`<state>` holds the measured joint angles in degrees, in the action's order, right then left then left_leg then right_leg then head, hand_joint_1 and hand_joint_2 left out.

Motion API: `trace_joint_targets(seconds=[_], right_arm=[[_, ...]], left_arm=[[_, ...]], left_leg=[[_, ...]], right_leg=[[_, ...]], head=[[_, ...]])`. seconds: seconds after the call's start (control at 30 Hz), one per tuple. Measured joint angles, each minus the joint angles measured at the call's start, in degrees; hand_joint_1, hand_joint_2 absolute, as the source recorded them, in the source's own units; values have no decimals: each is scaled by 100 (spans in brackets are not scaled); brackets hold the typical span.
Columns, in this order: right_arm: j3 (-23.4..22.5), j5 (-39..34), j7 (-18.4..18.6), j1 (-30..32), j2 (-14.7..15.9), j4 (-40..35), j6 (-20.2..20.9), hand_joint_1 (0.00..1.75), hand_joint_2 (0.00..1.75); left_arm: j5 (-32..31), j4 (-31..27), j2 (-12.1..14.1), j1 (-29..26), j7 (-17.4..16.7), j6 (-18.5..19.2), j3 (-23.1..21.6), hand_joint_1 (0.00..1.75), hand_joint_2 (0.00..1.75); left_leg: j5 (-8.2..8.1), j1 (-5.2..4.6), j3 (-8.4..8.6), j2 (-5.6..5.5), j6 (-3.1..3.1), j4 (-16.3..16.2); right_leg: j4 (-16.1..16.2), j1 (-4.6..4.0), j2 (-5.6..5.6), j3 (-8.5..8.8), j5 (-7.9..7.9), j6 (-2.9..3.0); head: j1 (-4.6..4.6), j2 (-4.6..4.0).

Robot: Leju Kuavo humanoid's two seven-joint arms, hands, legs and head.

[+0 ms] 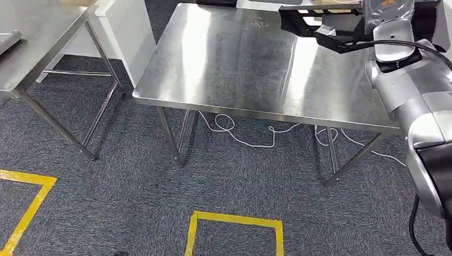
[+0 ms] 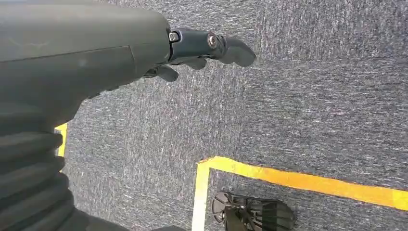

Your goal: Take the parts from the cabinet and place them on the table.

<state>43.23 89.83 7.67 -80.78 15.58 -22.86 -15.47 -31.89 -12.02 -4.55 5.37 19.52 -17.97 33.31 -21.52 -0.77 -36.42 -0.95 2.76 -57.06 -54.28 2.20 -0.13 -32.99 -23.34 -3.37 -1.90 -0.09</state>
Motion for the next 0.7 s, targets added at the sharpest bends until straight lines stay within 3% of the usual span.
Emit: trace_joint_targets(seconds=[0.7], right_arm=[[-28, -4, 407, 234, 64, -11, 26, 175, 175]], left_arm=[[-15, 0, 4, -16, -13, 37, 9, 0, 175]], left_leg=[[3, 11, -3, 2, 0, 1]], right_leg=[[-9, -13, 1, -4, 0, 0]], head=[[-2, 0]])
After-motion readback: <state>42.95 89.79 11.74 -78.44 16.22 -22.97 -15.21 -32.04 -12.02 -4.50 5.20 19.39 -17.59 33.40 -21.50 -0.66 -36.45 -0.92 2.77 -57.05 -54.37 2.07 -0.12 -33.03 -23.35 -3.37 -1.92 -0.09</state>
